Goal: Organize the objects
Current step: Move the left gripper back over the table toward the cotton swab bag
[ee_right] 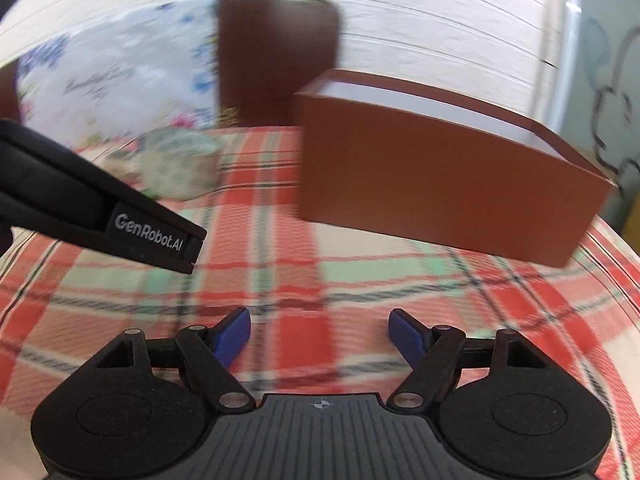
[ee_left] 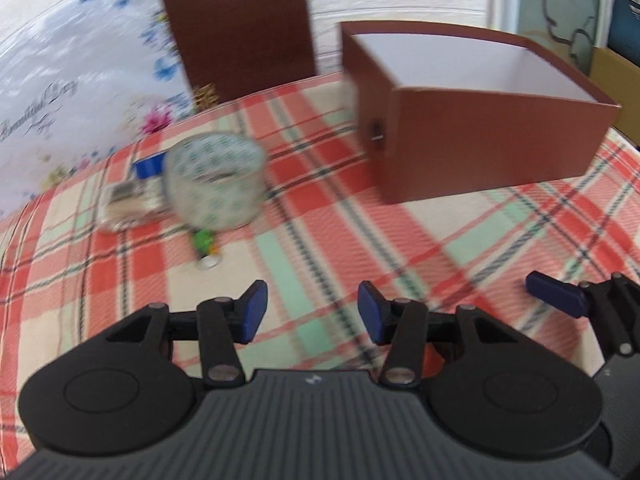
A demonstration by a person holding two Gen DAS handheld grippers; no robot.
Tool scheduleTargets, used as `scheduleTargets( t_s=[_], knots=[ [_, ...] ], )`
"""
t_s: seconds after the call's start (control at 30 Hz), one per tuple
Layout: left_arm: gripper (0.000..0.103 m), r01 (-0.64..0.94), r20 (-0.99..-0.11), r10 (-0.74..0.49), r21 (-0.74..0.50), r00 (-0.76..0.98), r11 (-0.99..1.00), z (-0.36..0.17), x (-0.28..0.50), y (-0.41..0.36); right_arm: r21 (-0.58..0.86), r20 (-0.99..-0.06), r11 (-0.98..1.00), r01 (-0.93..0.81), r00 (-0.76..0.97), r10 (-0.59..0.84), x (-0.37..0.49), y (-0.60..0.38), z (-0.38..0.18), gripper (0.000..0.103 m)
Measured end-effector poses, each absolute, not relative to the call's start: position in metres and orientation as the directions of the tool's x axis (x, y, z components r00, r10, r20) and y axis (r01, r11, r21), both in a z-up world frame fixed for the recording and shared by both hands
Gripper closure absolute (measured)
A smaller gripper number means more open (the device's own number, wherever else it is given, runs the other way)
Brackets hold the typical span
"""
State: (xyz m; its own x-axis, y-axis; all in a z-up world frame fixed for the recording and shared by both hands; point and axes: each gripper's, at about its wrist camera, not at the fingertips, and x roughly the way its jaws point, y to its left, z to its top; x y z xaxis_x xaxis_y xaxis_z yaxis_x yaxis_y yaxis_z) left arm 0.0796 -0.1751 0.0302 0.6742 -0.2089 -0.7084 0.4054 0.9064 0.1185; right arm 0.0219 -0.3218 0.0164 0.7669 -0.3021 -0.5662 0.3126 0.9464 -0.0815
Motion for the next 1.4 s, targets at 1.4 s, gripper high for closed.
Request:
scheduleTargets(
  t_s=[1.4],
  knots=[
    [0.013, -0.17, -0.556, 0.082, -0.108, 0.827, 0.979, -0.013, 0.153, 0.072, -0.226, -0.43, 0.973, -0.048, 0.901, -0.056, 0.227, -0.163, 0.019, 0.029]
  ],
)
